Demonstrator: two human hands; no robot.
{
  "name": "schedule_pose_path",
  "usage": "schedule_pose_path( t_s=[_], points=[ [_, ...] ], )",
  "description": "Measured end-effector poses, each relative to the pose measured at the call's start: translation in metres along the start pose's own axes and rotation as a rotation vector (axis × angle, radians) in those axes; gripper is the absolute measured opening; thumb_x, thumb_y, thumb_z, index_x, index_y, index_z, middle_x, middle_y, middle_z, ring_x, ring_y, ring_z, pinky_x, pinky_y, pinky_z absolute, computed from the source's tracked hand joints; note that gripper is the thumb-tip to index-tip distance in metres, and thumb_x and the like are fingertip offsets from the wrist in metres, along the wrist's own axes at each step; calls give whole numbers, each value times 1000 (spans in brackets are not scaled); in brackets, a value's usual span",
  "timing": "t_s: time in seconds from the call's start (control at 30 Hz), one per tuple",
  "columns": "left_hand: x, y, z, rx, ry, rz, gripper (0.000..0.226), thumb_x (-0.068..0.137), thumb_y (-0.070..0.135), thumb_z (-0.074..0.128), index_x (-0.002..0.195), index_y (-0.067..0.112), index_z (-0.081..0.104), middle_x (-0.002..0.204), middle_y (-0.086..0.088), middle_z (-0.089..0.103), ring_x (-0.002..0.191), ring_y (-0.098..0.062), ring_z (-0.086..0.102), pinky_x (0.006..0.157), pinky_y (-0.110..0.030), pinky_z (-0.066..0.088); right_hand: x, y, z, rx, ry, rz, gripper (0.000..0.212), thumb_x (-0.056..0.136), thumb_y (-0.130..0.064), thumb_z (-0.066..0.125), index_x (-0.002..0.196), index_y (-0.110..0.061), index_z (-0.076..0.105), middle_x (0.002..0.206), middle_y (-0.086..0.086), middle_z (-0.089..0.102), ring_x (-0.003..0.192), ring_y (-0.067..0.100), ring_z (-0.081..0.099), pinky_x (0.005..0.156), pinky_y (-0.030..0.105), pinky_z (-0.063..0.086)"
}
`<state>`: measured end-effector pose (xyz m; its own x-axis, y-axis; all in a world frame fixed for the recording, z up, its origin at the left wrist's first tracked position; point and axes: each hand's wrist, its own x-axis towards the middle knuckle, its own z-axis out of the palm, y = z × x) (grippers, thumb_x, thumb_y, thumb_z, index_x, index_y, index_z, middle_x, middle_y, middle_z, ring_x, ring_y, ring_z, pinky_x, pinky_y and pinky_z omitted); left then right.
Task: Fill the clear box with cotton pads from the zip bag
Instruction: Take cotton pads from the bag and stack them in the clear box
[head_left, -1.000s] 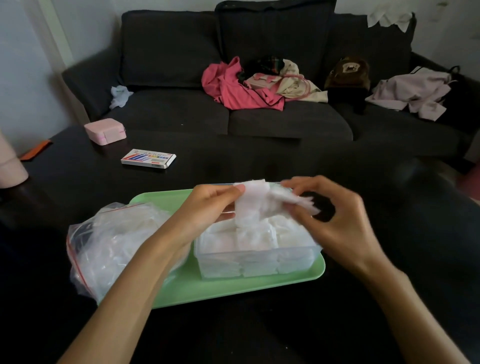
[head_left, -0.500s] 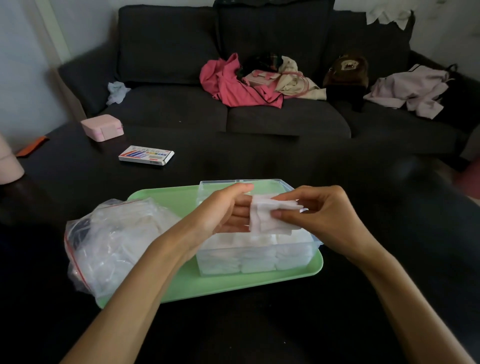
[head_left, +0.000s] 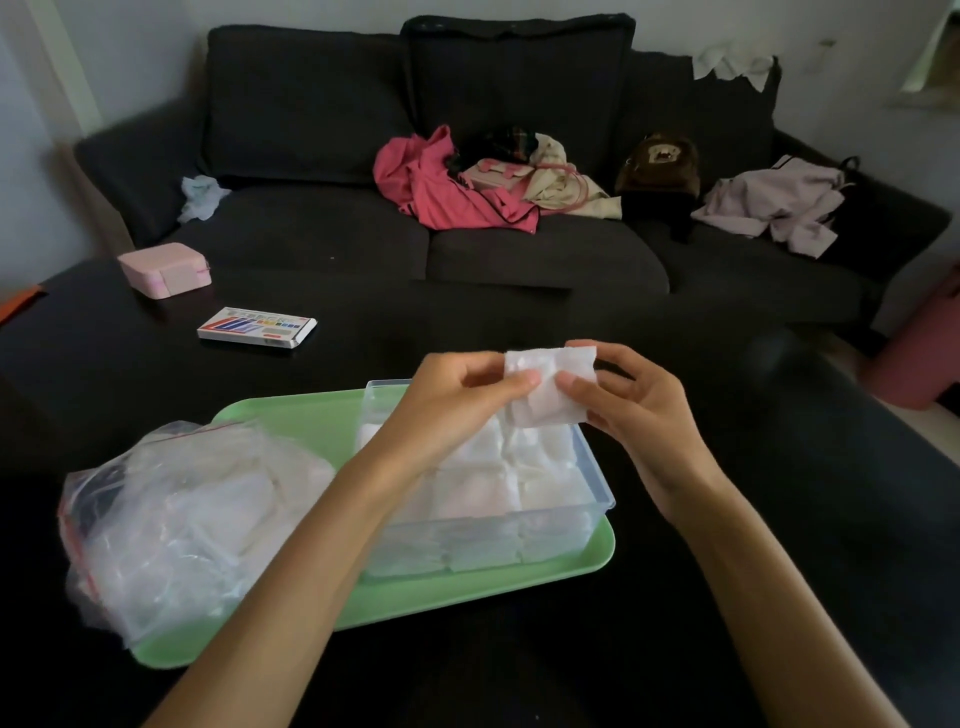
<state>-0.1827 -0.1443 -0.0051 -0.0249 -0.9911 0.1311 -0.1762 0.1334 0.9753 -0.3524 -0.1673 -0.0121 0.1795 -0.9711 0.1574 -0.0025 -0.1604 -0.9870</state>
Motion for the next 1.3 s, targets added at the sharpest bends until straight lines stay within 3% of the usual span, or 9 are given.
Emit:
schedule_pose_path(
  t_s=[0.1, 0.23, 0.4, 0.5, 0.6, 0.77, 0.97, 1.17, 1.3],
  points=[
    [14, -8, 4, 89, 66, 50, 7, 80, 29, 72, 84, 34, 68, 78, 14, 71, 76, 3, 67, 61, -7, 49, 6, 6, -6, -119, 135, -60, 28, 82, -15, 70, 104, -28, 59, 82, -7, 73, 77, 6, 71, 59, 16, 54],
    [25, -26, 10, 357, 158, -86, 25, 77, 42, 73, 85, 34, 50, 82, 16, 68, 84, -7, 64, 75, -30, 50, 10, 17, 0, -490, 286, 8, 31, 81, -17, 72, 99, -27, 48, 70, -8, 68, 65, 1, 67, 56, 15, 54],
    [29, -41, 21, 725, 217, -64, 21, 78, 46, 69, 79, 30, 55, 76, 16, 65, 79, -9, 60, 55, -21, 33, 9, 30, 9, -1037, 223, -153, 5, 87, -20, 60, 89, -24, 58, 78, -7, 65, 85, 14, 59, 79, 30, 45],
    [28, -40, 24, 806, 233, -1, 13, 81, 43, 67, 83, 30, 62, 78, 13, 66, 79, -10, 61, 54, -20, 33, 9, 32, 10, -1243, 197, -224, 21, 86, -23, 61, 107, -28, 62, 91, -9, 64, 100, 13, 44, 82, 26, 29],
    [27, -40, 26, 897, 264, 72, 9, 86, 38, 64, 88, 30, 68, 87, 10, 70, 84, -12, 60, 61, -24, 37, 11, 33, 7, -1419, 151, -204, 36, 81, -28, 67, 116, -36, 61, 98, -9, 42, 100, 14, 37, 82, 25, 28],
    [25, -42, 27, 1100, 232, 204, 21, 86, 40, 63, 102, 30, 73, 102, 5, 59, 96, -15, 44, 73, -26, 29, 13, 36, 4, -1420, 80, -65, 37, 83, -33, 65, 119, -41, 59, 103, -8, 34, 106, 16, 35, 81, 25, 25],
    [24, -44, 24, 1118, 76, 134, 29, 86, 48, 61, 109, 33, 70, 110, 4, 56, 102, -16, 44, 76, -26, 30, 11, 38, 4, -1431, 29, 2, 38, 86, -37, 63, 122, -41, 57, 123, -3, 43, 115, 19, 35, 91, 30, 31],
    [21, -45, 24, 1141, 45, 119, 31, 86, 46, 61, 112, 31, 69, 116, 2, 53, 110, -18, 43, 87, -30, 36, 9, 37, 3, -1389, 119, -140, 32, 77, -33, 73, 107, -40, 64, 138, -4, 37, 130, 20, 28, 101, 34, 29],
    [20, -47, 25, 1115, 49, 131, 31, 90, 42, 58, 116, 29, 67, 116, 0, 51, 110, -19, 42, 86, -29, 35, 10, 42, 1, -1311, -6, 86, 33, 83, -33, 67, 114, -42, 60, 149, -1, 29, 140, 24, 17, 109, 44, 25]
  ],
)
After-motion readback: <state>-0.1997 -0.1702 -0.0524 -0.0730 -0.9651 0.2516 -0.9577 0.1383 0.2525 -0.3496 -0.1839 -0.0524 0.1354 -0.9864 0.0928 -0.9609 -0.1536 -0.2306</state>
